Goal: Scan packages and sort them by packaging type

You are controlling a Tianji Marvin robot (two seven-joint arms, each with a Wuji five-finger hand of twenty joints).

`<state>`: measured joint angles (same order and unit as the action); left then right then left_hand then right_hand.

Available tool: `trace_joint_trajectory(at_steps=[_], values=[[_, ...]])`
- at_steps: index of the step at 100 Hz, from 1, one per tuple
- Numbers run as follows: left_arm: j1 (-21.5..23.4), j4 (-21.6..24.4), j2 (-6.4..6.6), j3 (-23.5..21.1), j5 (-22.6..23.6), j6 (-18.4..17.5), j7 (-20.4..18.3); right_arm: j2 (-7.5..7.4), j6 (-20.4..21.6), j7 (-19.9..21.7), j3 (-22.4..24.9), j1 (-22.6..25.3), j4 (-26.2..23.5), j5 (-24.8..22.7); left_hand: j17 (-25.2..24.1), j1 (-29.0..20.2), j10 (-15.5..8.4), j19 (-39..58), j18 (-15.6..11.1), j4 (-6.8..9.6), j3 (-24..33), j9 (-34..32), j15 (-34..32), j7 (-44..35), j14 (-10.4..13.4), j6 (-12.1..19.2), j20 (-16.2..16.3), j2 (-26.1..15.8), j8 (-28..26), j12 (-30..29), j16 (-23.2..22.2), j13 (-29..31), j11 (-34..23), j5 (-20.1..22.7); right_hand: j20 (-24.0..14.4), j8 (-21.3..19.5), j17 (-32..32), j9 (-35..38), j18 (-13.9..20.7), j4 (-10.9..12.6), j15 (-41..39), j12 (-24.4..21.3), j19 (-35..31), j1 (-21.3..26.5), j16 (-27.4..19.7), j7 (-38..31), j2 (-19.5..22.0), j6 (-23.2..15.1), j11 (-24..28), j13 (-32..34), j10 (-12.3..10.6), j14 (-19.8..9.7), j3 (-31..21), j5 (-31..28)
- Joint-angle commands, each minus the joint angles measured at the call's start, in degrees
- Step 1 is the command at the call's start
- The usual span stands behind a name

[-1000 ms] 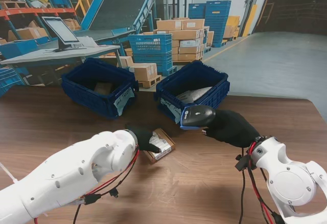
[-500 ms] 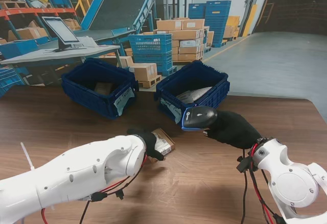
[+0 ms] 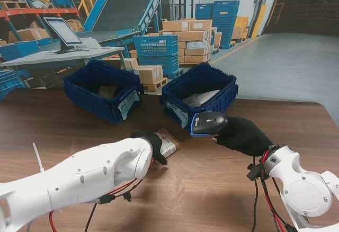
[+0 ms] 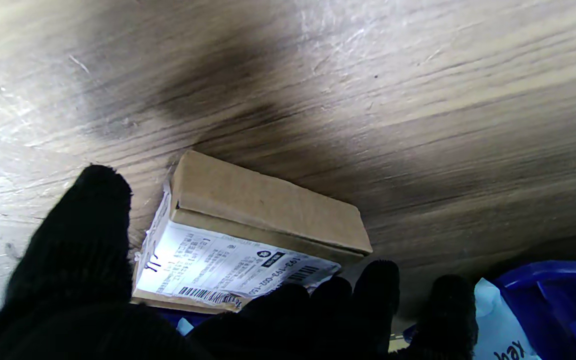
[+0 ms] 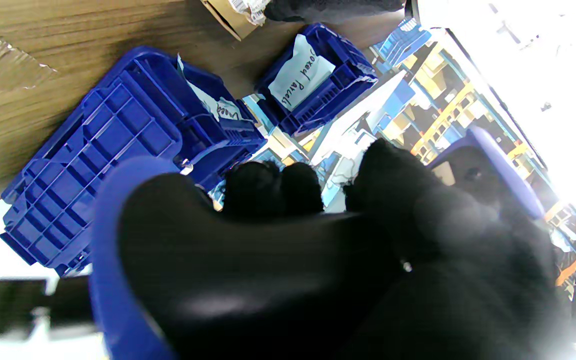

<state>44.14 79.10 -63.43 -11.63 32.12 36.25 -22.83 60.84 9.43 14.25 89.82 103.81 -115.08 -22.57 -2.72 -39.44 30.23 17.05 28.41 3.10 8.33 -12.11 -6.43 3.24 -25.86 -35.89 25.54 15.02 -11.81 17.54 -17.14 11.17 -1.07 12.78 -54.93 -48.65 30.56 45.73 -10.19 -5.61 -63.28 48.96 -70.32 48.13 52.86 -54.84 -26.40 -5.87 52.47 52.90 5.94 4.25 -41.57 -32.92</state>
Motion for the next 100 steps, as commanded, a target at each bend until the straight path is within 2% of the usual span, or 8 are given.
trace_joint_trajectory(at_steps=[1,16,49,64,75,100], values=[[1.2,-0.2,0.12,0.2,-0.4,-0.8,-1.4,0.36,0.1,0.7,0.1,0.5,-0.4,0.0,0.0,-0.6,-2.3,1.3,2.9,1.42,1.6,-3.6,-0.5,-4.4,-2.6,2.7,-0.5,1.6,-2.6,1.5,-0.7,1.3,-1.8,5.3,-0.3,-1.0,-0.3,1.0,0.0,-0.6,-0.1,0.4,-0.5,6.0,0.1,-1.7,4.8,-3.8,-0.5,0.2,1.8,0.6,-5.0,-3.9],[3.0,1.9,1.1,-2.2,2.0,-1.9,-1.4,0.32,0.1,0.9,0.1,0.5,-0.4,0.0,-0.1,0.7,-2.8,1.8,2.8,0.93,1.7,-4.4,-0.7,-4.6,-2.4,3.3,-0.5,1.1,-2.9,1.9,-1.0,1.5,-2.0,5.9,-0.3,-1.0,-0.3,1.0,0.0,-0.6,-0.1,0.4,-0.5,6.0,0.1,-1.7,4.8,-3.8,-0.5,0.1,1.7,0.7,-5.0,-3.9],[3.9,7.0,1.6,-6.1,4.2,0.8,-1.5,0.42,0.3,0.4,-0.1,0.4,-0.4,-0.2,-0.2,0.8,-2.9,2.4,2.9,-0.61,1.2,-5.0,-1.0,-4.9,-2.1,3.5,-0.5,0.2,-3.4,2.6,-1.9,1.9,-2.1,6.6,-0.3,-1.0,-0.3,1.0,0.0,-0.6,-0.1,0.3,-0.5,6.0,0.1,-1.7,4.7,-3.8,-0.5,0.1,1.7,0.6,-5.0,-3.9],[2.9,6.9,1.06,-5.3,3.9,2.7,-0.9,0.44,0.4,0.3,0.1,0.6,-0.4,-0.2,-0.3,1.3,-2.0,2.6,3.5,-1.15,0.6,-4.2,-0.6,-4.5,-2.8,2.5,-0.5,-0.3,-3.4,2.7,-2.1,1.2,-1.8,5.8,-0.3,-1.0,-0.2,1.0,0.0,-0.6,-0.1,0.4,-0.5,6.0,0.1,-1.7,4.7,-3.8,-0.5,0.2,1.7,0.6,-5.0,-3.9],[1.1,5.4,0.35,-3.1,2.2,4.7,-0.4,0.42,0.5,0.4,0.3,0.8,-0.4,0.0,-0.7,2.3,-1.8,2.5,3.7,-1.73,-0.3,-0.9,0.0,-3.5,-3.1,1.8,-0.6,-1.4,-3.0,2.2,-1.9,-0.2,-0.8,3.7,-0.3,-1.0,-0.2,1.1,-0.1,-0.6,-0.1,0.4,-0.5,6.0,0.1,-1.7,4.8,-3.8,-0.5,0.2,1.8,0.7,-5.0,-3.9],[-1.4,1.3,-1.23,0.3,-2.5,6.6,-0.2,0.38,0.7,0.6,0.5,0.8,0.1,0.4,-1.3,3.9,-1.0,1.8,4.4,-3.18,-2.6,1.5,1.0,-2.7,-3.5,0.7,-1.1,-2.6,-2.2,1.3,-1.3,-2.0,-0.3,1.5,-0.3,-1.0,-0.3,1.1,-0.1,-0.6,-0.1,0.4,-0.5,6.0,0.1,-1.7,4.7,-3.8,-0.5,0.1,1.8,0.6,-5.0,-3.9]])
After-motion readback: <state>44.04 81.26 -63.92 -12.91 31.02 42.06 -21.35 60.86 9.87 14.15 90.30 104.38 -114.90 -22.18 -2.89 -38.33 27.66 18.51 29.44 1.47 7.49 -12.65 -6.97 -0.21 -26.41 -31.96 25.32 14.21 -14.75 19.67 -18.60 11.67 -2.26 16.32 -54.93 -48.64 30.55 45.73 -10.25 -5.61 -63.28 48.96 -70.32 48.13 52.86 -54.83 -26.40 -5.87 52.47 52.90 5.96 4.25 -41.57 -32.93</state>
